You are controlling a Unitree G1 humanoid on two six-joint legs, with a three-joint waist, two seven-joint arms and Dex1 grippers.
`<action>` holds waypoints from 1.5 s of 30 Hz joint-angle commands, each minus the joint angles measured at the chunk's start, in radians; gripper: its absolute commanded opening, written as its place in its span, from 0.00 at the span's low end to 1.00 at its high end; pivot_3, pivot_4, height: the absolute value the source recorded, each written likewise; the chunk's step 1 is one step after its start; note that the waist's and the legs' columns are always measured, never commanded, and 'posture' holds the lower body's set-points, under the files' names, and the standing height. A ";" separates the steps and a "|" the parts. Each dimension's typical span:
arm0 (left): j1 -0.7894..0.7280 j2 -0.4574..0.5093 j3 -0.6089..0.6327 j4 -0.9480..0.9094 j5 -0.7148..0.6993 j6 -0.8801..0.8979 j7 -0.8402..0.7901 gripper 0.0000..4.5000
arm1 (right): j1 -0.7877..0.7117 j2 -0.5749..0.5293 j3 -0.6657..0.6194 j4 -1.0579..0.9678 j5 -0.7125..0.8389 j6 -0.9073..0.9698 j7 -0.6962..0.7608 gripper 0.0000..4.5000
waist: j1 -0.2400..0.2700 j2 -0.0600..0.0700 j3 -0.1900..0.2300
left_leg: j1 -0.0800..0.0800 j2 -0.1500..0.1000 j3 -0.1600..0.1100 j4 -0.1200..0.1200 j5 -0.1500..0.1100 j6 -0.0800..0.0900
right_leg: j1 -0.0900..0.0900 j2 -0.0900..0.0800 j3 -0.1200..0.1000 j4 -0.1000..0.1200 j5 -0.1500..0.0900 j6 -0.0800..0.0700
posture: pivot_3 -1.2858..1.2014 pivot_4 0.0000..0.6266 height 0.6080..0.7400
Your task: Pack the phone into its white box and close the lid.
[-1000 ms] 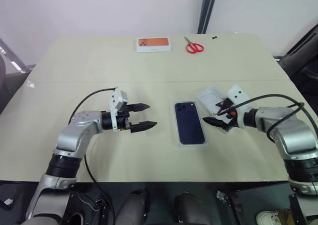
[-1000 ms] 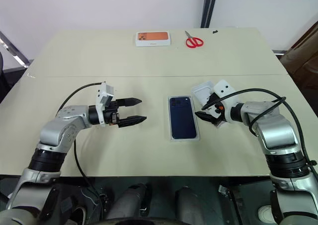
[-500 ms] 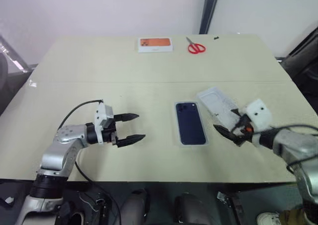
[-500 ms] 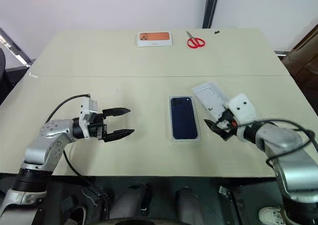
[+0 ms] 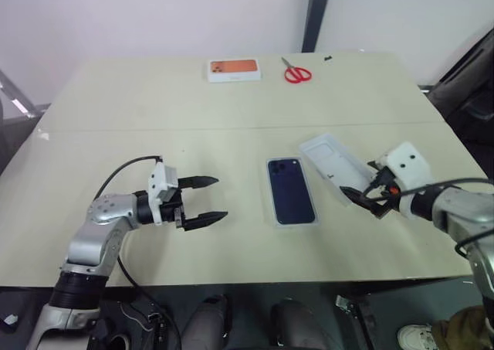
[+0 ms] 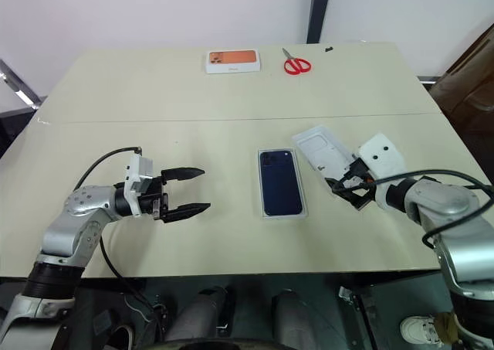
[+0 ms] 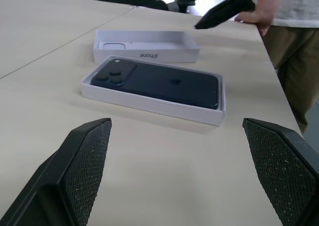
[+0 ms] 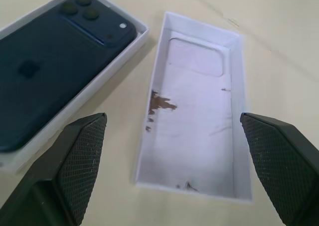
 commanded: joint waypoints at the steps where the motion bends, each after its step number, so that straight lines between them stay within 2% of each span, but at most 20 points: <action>1: 0.014 0.004 -0.004 -0.030 -0.005 -0.032 -0.017 0.98 | -0.044 -0.003 0.044 -0.004 0.019 0.057 -0.014 1.00 | -0.001 0.000 0.000 | 0.000 0.000 0.000 0.000 0.000 0.000 | 0.000 0.000 0.000 0.000 0.000 0.000 | 0.52 0.24 0.95; 4: 0.028 0.008 -0.006 -0.046 -0.012 -0.028 -0.024 0.98 | -0.102 0.023 0.070 -0.001 0.062 0.176 -0.032 1.00 | -0.003 0.000 0.000 | 0.000 0.000 0.000 0.000 0.000 0.000 | 0.000 0.000 0.000 0.000 0.000 0.000 | 0.52 0.24 0.95; 10: 0.035 0.005 -0.018 -0.053 -0.003 -0.043 -0.027 0.98 | -0.219 -0.044 0.199 0.065 0.066 0.264 0.003 1.00 | -0.002 0.000 0.000 | 0.000 0.000 0.000 0.000 0.000 0.000 | -0.001 0.000 0.000 0.000 0.000 0.000 | 0.52 0.24 0.95; 18: 0.024 -0.002 -0.036 -0.044 0.004 -0.056 -0.028 0.98 | -0.397 -0.036 0.293 0.249 0.076 0.319 0.030 1.00 | -0.004 0.000 0.000 | -0.001 0.000 0.000 0.000 0.000 0.000 | -0.002 0.000 0.000 0.000 0.000 0.000 | 0.52 0.24 0.95; 25: 0.018 -0.006 -0.043 -0.045 0.007 -0.054 -0.022 0.98 | -0.421 -0.059 0.378 0.286 0.060 0.297 0.060 1.00 | -0.003 0.000 0.000 | -0.001 0.000 0.000 0.000 0.000 0.000 | -0.001 0.000 0.000 0.000 0.000 0.000 | 0.52 0.24 0.95; 30: 0.017 -0.011 -0.043 -0.038 0.012 -0.060 -0.016 0.98 | -0.419 -0.061 0.389 0.289 0.066 0.336 0.054 1.00 | -0.004 0.000 0.000 | -0.001 0.000 0.000 0.000 0.000 0.000 | -0.002 0.000 0.000 0.000 0.000 0.000 | 0.52 0.24 0.95; 33: 0.021 -0.013 -0.040 -0.035 0.012 -0.062 -0.016 1.00 | -0.423 -0.064 0.389 0.298 0.062 0.340 0.051 0.80 | -0.004 0.000 0.000 | -0.001 0.000 0.000 0.000 0.000 0.000 | -0.002 0.000 0.000 0.000 0.000 0.000 | 0.52 0.24 0.95; 39: 0.023 -0.015 -0.042 -0.035 0.011 -0.064 -0.021 1.00 | -0.429 -0.053 0.399 0.331 0.046 0.333 0.034 0.10 | -0.003 0.000 0.000 | -0.001 0.000 0.000 0.000 0.000 0.000 | -0.002 0.000 0.000 0.000 0.000 0.000 | 0.52 0.24 0.95; 40: 0.023 -0.014 -0.042 -0.035 0.011 -0.063 -0.021 1.00 | -0.425 -0.051 0.400 0.333 0.043 0.332 0.029 0.01 | -0.004 0.000 0.000 | -0.001 0.000 0.000 0.000 0.000 0.000 | -0.002 0.000 0.000 0.000 0.000 0.000 | 0.52 0.24 0.95; 45: 0.022 -0.012 -0.040 -0.034 0.014 -0.065 -0.021 1.00 | -0.420 -0.017 0.367 0.345 0.043 0.369 -0.007 0.01 | -0.005 0.000 0.000 | -0.001 0.000 0.000 0.000 0.000 0.000 | -0.002 0.000 0.000 0.000 0.000 0.000 | 0.52 0.24 0.95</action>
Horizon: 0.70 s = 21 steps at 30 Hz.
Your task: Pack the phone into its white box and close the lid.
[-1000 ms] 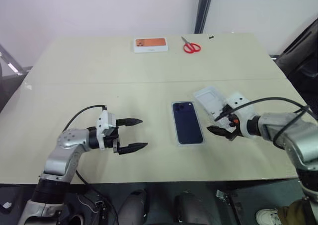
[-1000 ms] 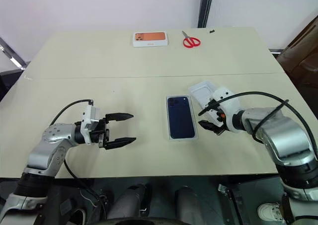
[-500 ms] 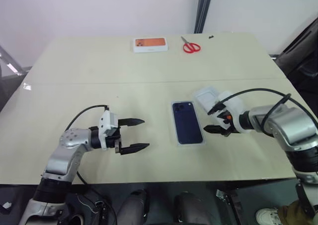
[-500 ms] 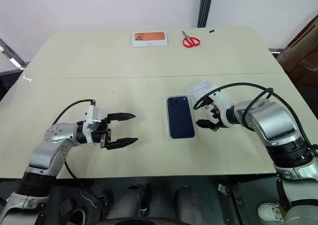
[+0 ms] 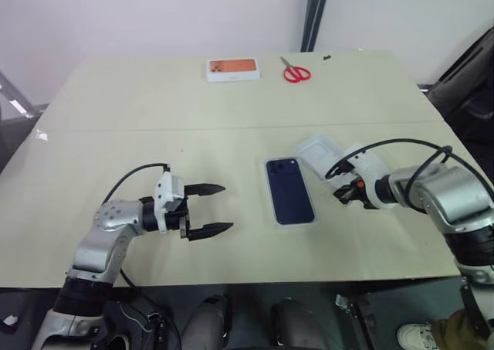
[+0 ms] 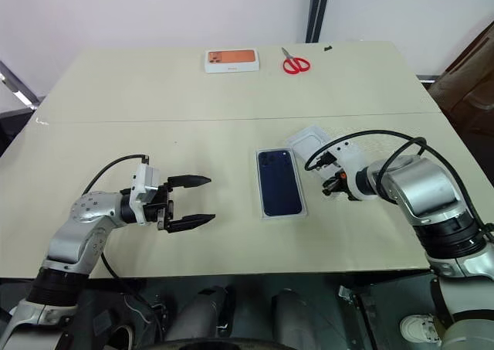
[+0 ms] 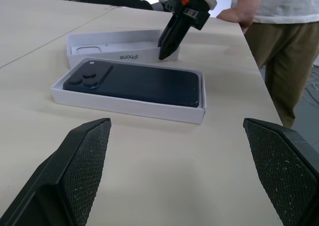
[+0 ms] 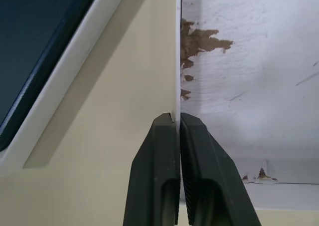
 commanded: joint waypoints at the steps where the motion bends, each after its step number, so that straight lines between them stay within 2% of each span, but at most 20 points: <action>1: -0.007 0.002 -0.002 -0.012 0.000 -0.023 -0.003 1.00 | -0.013 0.030 -0.044 0.001 -0.003 0.032 -0.038 0.01 | -0.001 0.000 0.000 | 0.000 0.000 0.000 0.000 0.000 0.000 | 0.000 0.000 0.000 0.000 0.000 0.000 | 0.52 0.24 0.95; 7: -0.014 0.000 -0.002 0.001 0.005 -0.028 -0.003 1.00 | -0.083 0.191 -0.218 0.042 -0.016 0.014 -0.164 0.01 | -0.002 0.000 0.000 | 0.000 0.000 0.000 0.000 0.000 0.000 | -0.001 0.000 0.000 0.001 0.000 0.000 | 0.52 0.24 0.95; 12: -0.036 -0.001 0.007 0.030 0.013 -0.036 0.006 1.00 | -0.157 0.470 -0.507 -0.027 0.129 0.168 -0.197 0.01 | -0.002 0.000 0.000 | 0.000 0.000 0.000 -0.001 0.000 0.000 | -0.001 0.001 0.000 0.001 0.000 0.000 | 0.52 0.24 0.95; 15: -0.047 -0.002 0.016 0.043 0.009 -0.031 0.013 1.00 | -0.156 0.642 -0.675 -0.069 0.296 0.269 -0.221 0.01 | -0.002 0.001 0.000 | 0.000 0.000 0.000 -0.001 0.000 0.000 | -0.002 0.001 0.000 0.002 0.000 0.000 | 0.52 0.24 0.95; 18: -0.049 -0.002 0.021 0.046 0.005 -0.026 0.021 1.00 | -0.087 0.725 -0.720 -0.089 0.510 0.273 -0.310 0.01 | 0.002 0.001 0.000 | 0.000 0.000 0.000 -0.001 0.000 0.000 | -0.001 0.001 0.000 0.002 0.000 0.000 | 0.52 0.24 0.95; 21: -0.048 -0.001 0.020 0.046 0.007 -0.032 0.026 1.00 | -0.019 0.774 -0.747 -0.083 0.761 0.273 -0.473 0.01 | 0.000 0.001 0.000 | 0.000 -0.001 0.000 0.000 0.000 0.000 | -0.001 0.000 0.000 0.002 0.000 0.000 | 0.52 0.24 0.95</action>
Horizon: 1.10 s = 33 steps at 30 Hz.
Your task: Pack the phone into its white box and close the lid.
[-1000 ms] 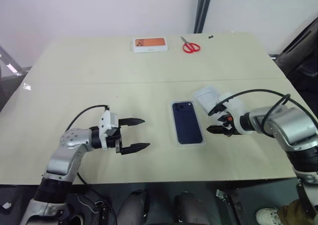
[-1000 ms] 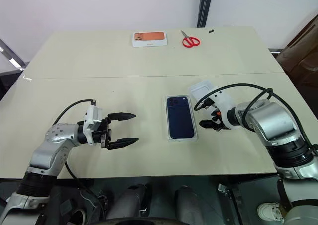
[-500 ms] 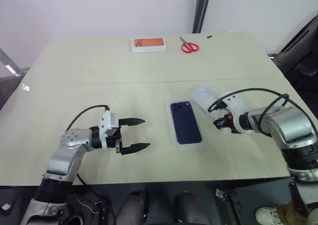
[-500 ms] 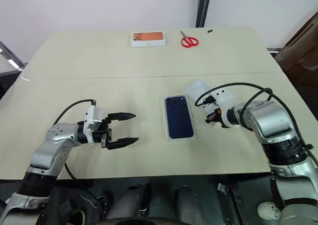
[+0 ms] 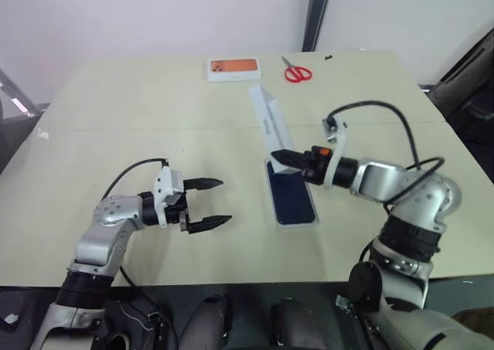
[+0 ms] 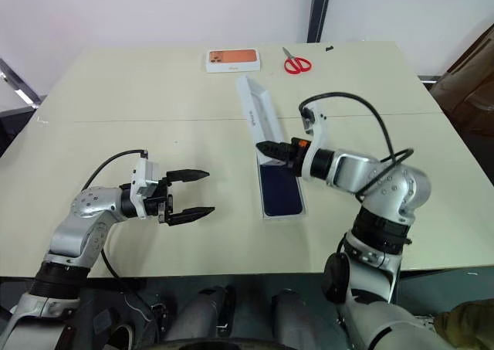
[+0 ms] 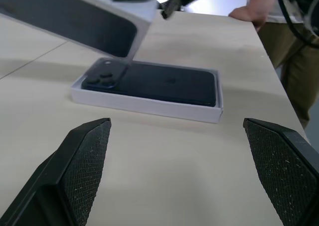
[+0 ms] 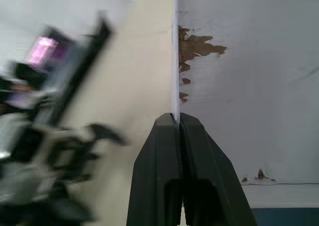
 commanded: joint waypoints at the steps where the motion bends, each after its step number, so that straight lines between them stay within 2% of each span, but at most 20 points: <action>1: -0.009 0.002 0.015 -0.008 -0.008 -0.012 0.005 1.00 | 0.064 0.029 -0.027 -0.034 0.324 0.007 -0.182 0.01 | -0.004 0.000 0.000 | 0.000 0.000 0.000 0.000 0.000 0.000 | 0.000 0.000 0.000 0.000 0.000 0.000 | 0.52 0.24 0.95; 3: -0.013 -0.001 0.018 -0.007 -0.010 -0.012 0.013 1.00 | 0.160 -0.010 0.050 -0.040 0.588 -0.036 -0.317 0.01 | -0.007 0.000 0.000 | 0.000 0.000 0.000 -0.001 0.000 0.000 | -0.001 0.000 0.000 0.001 0.000 0.000 | 0.52 0.24 0.95; 5: -0.018 -0.003 0.020 -0.005 -0.011 -0.010 0.019 1.00 | 0.252 -0.132 0.204 -0.048 0.902 -0.204 -0.500 0.01 | -0.009 0.000 0.000 | 0.000 0.000 0.000 -0.001 0.000 0.000 | -0.001 0.000 0.000 0.000 0.000 0.000 | 0.52 0.24 0.95; 7: -0.021 -0.005 0.019 -0.004 -0.010 -0.012 0.023 1.00 | 0.303 -0.216 0.302 -0.072 1.037 -0.327 -0.571 0.01 | -0.011 0.000 0.000 | 0.000 0.000 0.001 0.000 0.000 0.001 | -0.001 0.000 0.001 0.000 0.000 0.000 | 0.52 0.24 0.95; 10: -0.022 -0.011 0.016 -0.004 -0.009 -0.015 0.031 1.00 | 0.360 -0.288 0.390 -0.136 1.051 -0.418 -0.496 0.01 | -0.014 0.000 0.000 | 0.001 0.001 0.001 0.000 0.000 0.001 | 0.001 0.000 0.000 0.000 0.000 0.000 | 0.52 0.24 0.95; 13: -0.027 -0.019 0.015 0.000 -0.005 -0.020 0.039 1.00 | 0.395 -0.299 0.446 -0.192 1.051 -0.519 -0.476 0.01 | -0.013 0.000 0.000 | 0.000 0.002 0.001 0.000 0.000 0.002 | 0.001 0.001 0.000 -0.001 0.000 0.000 | 0.52 0.24 0.95; 16: -0.028 -0.029 0.015 -0.004 -0.006 -0.020 0.052 1.00 | 0.415 -0.298 0.484 -0.228 1.051 -0.594 -0.485 0.01 | -0.010 0.000 0.000 | 0.000 0.002 0.001 0.000 0.000 0.002 | 0.001 0.001 0.000 -0.001 0.000 0.000 | 0.52 0.24 0.95; 21: -0.013 -0.036 0.006 -0.021 -0.011 -0.011 0.053 1.00 | 0.482 -0.366 0.553 -0.231 1.051 -0.625 -0.526 0.01 | -0.004 0.000 0.000 | 0.000 0.002 0.001 0.001 0.000 0.002 | 0.002 0.001 0.000 -0.001 0.000 0.000 | 0.52 0.24 0.95; 24: -0.008 -0.036 0.000 -0.023 -0.019 0.007 0.046 0.81 | 0.503 -0.376 0.576 -0.211 1.051 -0.634 -0.526 0.00 | -0.006 0.000 0.000 | 0.000 0.002 0.001 0.001 0.000 0.002 | 0.002 0.001 0.000 -0.001 0.000 0.000 | 0.52 0.24 0.95; 31: 0.016 -0.068 -0.030 -0.024 0.010 -0.001 0.066 0.06 | 0.451 -0.344 0.559 -0.121 1.051 -0.642 -0.590 0.00 | -0.006 0.000 0.000 | 0.000 0.002 0.001 0.001 0.000 0.002 | 0.002 0.001 0.000 -0.001 0.000 0.000 | 0.52 0.24 0.95; 32: 0.018 -0.076 -0.037 -0.023 0.019 -0.004 0.072 0.01 | 0.445 -0.353 0.560 -0.113 1.051 -0.637 -0.599 0.00 | -0.004 0.000 0.000 | 0.000 0.002 0.001 0.001 0.000 0.002 | 0.002 0.001 0.000 -0.001 0.000 0.000 | 0.52 0.24 0.95; 33: 0.018 -0.085 -0.046 -0.019 0.034 -0.014 0.084 0.01 | 0.437 -0.368 0.563 -0.098 1.051 -0.640 -0.627 0.00 | -0.003 0.000 0.000 | 0.000 0.002 0.001 0.001 0.000 0.002 | 0.002 0.001 0.000 -0.001 0.000 0.000 | 0.52 0.24 0.95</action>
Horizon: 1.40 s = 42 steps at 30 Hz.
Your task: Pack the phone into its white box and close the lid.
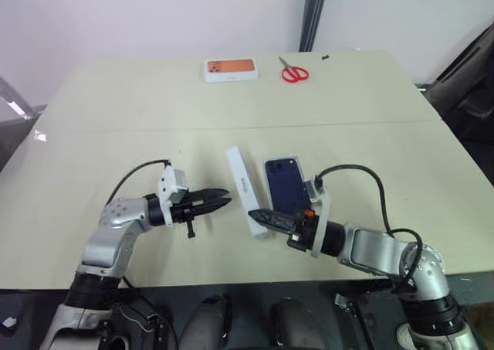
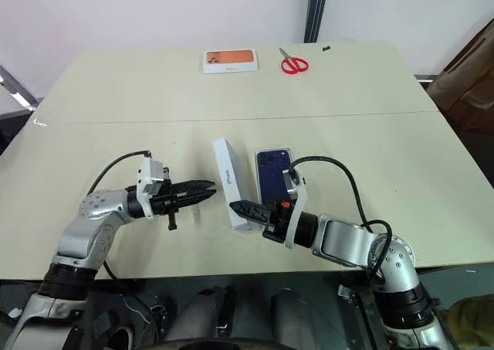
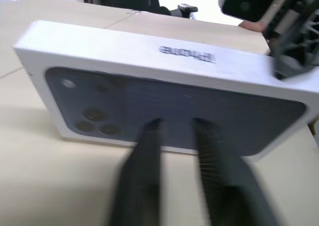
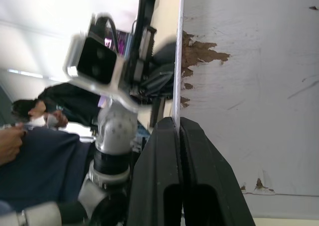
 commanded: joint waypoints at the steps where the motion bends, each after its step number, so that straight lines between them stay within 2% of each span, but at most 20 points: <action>1: 0.001 -0.026 -0.027 -0.022 0.034 -0.036 0.035 0.01 | -0.025 -0.019 -0.016 0.033 0.024 -0.006 -0.050 0.00 | 0.001 0.000 0.000 | 0.000 0.000 0.000 0.000 0.000 0.000 | 0.000 0.000 0.000 0.000 0.000 0.000 | 0.52 0.24 0.95; 6: -0.010 -0.061 -0.047 0.003 0.058 -0.056 0.059 0.01 | -0.054 0.005 -0.051 0.074 0.024 -0.013 -0.069 0.00 | 0.000 0.000 0.000 | 0.000 0.000 0.000 0.000 0.000 0.000 | 0.001 0.000 0.000 0.000 0.000 0.000 | 0.52 0.24 0.95; 10: -0.030 -0.085 -0.062 0.031 0.070 -0.069 0.071 0.00 | -0.078 0.024 -0.078 0.090 0.024 -0.006 -0.074 0.30 | 0.000 0.000 0.000 | 0.000 0.000 0.000 0.000 0.000 0.000 | 0.000 0.000 0.000 0.000 0.000 0.000 | 0.52 0.24 0.95; 13: -0.040 -0.102 -0.069 0.047 0.077 -0.077 0.077 0.00 | -0.089 0.003 -0.090 0.085 0.024 -0.005 -0.076 0.63 | 0.000 0.000 0.000 | 0.000 0.000 0.000 0.000 0.000 0.000 | 0.000 0.000 0.000 0.000 0.000 0.000 | 0.52 0.24 0.95; 15: -0.052 -0.119 -0.077 0.064 0.086 -0.084 0.083 0.00 | -0.115 -0.064 -0.109 0.083 0.004 0.006 -0.037 0.85 | 0.001 0.000 0.000 | 0.000 0.000 0.000 0.000 0.000 0.000 | 0.000 0.000 0.000 0.000 0.000 0.000 | 0.52 0.24 0.95; 19: -0.080 -0.149 -0.088 0.094 0.095 -0.093 0.098 0.00 | -0.140 -0.171 -0.166 0.109 -0.082 0.015 0.082 0.85 | 0.002 0.000 0.000 | 0.000 0.000 0.000 0.001 0.000 0.000 | 0.001 0.000 0.000 0.000 0.000 0.000 | 0.52 0.24 0.95; 21: -0.117 -0.179 -0.101 0.119 0.105 -0.096 0.111 0.00 | -0.158 -0.279 -0.179 0.097 -0.278 0.019 0.281 0.85 | 0.003 0.000 0.000 | 0.000 0.000 0.000 0.001 0.000 0.000 | 0.001 0.000 -0.001 0.000 0.000 0.000 | 0.52 0.24 0.95; 24: -0.166 -0.221 -0.114 0.165 0.124 -0.109 0.129 0.00 | -0.180 -0.370 -0.171 0.145 -0.502 -0.028 0.485 0.85 | 0.005 0.000 0.000 | -0.001 -0.001 0.000 0.003 -0.001 0.002 | 0.001 0.000 -0.002 0.000 0.000 0.000 | 0.52 0.24 0.95; 28: -0.207 -0.260 -0.135 0.209 0.147 -0.125 0.133 0.00 | -0.210 -0.414 -0.119 0.191 -0.835 -0.191 0.660 0.85 | 0.001 0.000 0.000 | -0.001 -0.001 0.001 0.003 -0.001 0.002 | 0.001 0.001 -0.001 0.000 0.000 0.000 | 0.52 0.24 0.95; 32: -0.209 -0.256 -0.131 0.201 0.144 -0.116 0.133 0.00 | -0.197 -0.420 -0.043 0.231 -1.166 -0.389 0.741 0.85 | 0.000 0.000 0.000 | -0.001 0.000 0.001 0.003 -0.001 0.002 | 0.000 0.001 -0.001 0.000 0.000 0.000 | 0.52 0.24 0.95; 35: -0.192 -0.221 -0.111 0.177 0.139 -0.099 0.136 0.00 | -0.187 -0.391 -0.042 0.251 -1.252 -0.436 0.794 0.66 | 0.002 0.000 0.000 | -0.001 0.000 0.001 0.003 -0.001 0.002 | 0.000 0.001 -0.001 0.000 0.000 0.000 | 0.52 0.24 0.95; 40: -0.170 -0.149 -0.072 0.167 0.135 -0.008 0.170 0.00 | -0.156 -0.350 0.024 0.229 -1.452 -0.544 0.830 0.09 | 0.002 0.000 0.000 | -0.001 0.000 0.001 0.003 -0.001 0.001 | 0.000 0.001 0.000 0.000 0.000 0.000 | 0.52 0.24 0.95; 41: -0.167 -0.139 -0.073 0.169 0.142 0.008 0.177 0.00 | -0.151 -0.339 0.033 0.227 -1.479 -0.558 0.836 0.01 | 0.002 0.000 0.000 | -0.001 0.000 0.001 0.003 0.000 0.001 | 0.000 0.001 0.000 0.000 0.000 0.000 | 0.52 0.24 0.95; 42: -0.165 -0.131 -0.077 0.174 0.148 0.029 0.183 0.00 | -0.148 -0.331 0.045 0.227 -1.510 -0.572 0.841 0.01 | 0.002 0.000 0.000 | -0.001 0.000 0.001 0.003 0.000 0.001 | 0.000 0.001 0.000 0.000 0.000 0.000 | 0.52 0.24 0.95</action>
